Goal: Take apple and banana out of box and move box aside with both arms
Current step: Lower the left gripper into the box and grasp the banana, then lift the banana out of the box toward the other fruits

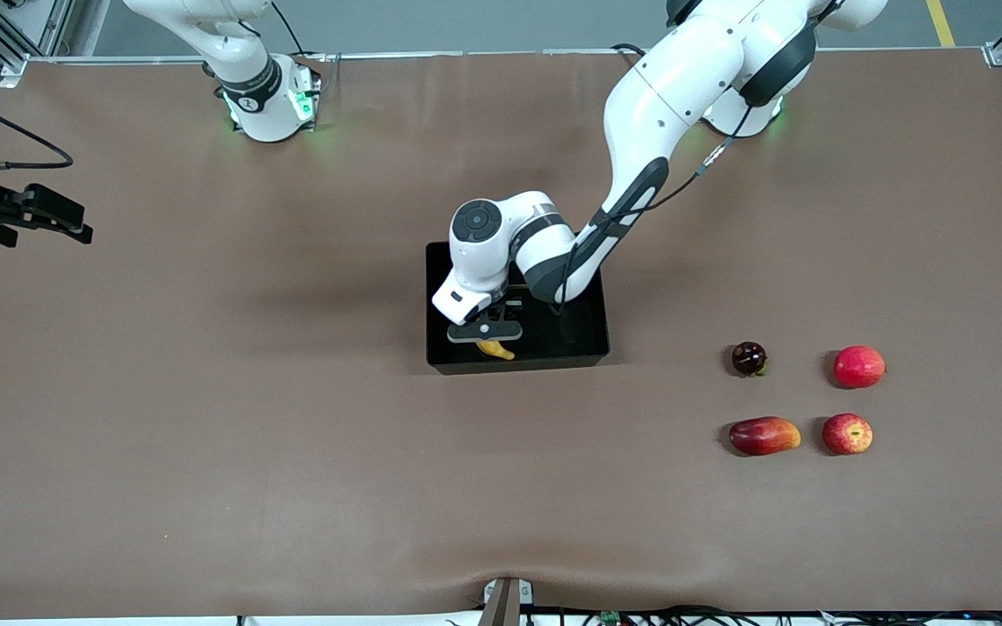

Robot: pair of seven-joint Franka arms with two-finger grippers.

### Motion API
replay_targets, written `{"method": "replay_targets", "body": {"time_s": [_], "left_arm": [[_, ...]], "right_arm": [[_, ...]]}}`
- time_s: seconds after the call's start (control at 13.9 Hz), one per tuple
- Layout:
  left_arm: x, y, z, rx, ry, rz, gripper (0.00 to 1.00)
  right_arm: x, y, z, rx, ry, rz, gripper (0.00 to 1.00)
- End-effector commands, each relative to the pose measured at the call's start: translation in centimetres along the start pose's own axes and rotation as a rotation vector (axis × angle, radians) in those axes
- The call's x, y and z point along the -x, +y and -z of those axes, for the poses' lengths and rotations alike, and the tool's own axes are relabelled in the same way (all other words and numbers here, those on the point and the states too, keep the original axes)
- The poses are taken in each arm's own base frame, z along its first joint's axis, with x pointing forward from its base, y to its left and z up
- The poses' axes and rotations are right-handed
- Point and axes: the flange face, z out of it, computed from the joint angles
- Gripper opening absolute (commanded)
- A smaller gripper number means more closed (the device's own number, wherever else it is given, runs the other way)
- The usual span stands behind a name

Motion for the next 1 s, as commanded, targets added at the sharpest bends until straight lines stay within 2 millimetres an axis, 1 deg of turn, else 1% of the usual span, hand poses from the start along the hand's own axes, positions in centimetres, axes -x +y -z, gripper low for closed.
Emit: {"method": "replay_targets", "body": {"time_s": [0.0,0.07,0.14,0.36,0.43,0.65,0.72,0.79,0.86,0.93], "left_arm": [[0.3,0.6,-0.6,0.011,0.007,-0.026,0.22],[0.1,0.6,-0.4,0.013,0.010,-0.039,0.02],[0.1,0.6,-0.2,0.014,0.013,-0.053,0.00],[-0.6,0.4,1.0,0.016,0.026,-0.071,0.00],[-0.9,0.6,2.2,0.019,0.040,-0.084,0.00],[-2.0,-0.3,5.0,-0.035,0.038,-0.153,0.00],[-2.3,-0.6,5.7,-0.049,0.037,-0.154,0.00],[-2.6,-0.6,7.0,-0.052,0.046,-0.153,0.00],[-3.2,-0.9,8.0,-0.054,0.053,-0.144,0.00],[-4.4,-1.8,8.7,-0.054,0.062,-0.126,0.00]], "right_arm": [[0.4,0.3,0.4,0.004,0.006,0.000,1.00],[0.3,0.3,0.4,0.004,0.006,0.000,1.00],[0.3,0.3,0.4,0.004,0.006,0.000,1.00],[0.3,0.3,0.4,0.004,0.006,0.000,1.00],[0.3,0.3,0.4,0.004,0.006,-0.002,1.00],[0.0,0.4,0.5,0.004,0.010,-0.002,1.00],[-0.1,0.3,0.4,0.004,0.007,0.001,1.00],[-0.1,0.2,0.3,0.004,0.007,0.003,1.00],[-0.1,0.3,0.4,0.004,0.009,0.001,1.00],[-0.1,0.3,0.3,0.004,0.006,0.001,1.00]]}}
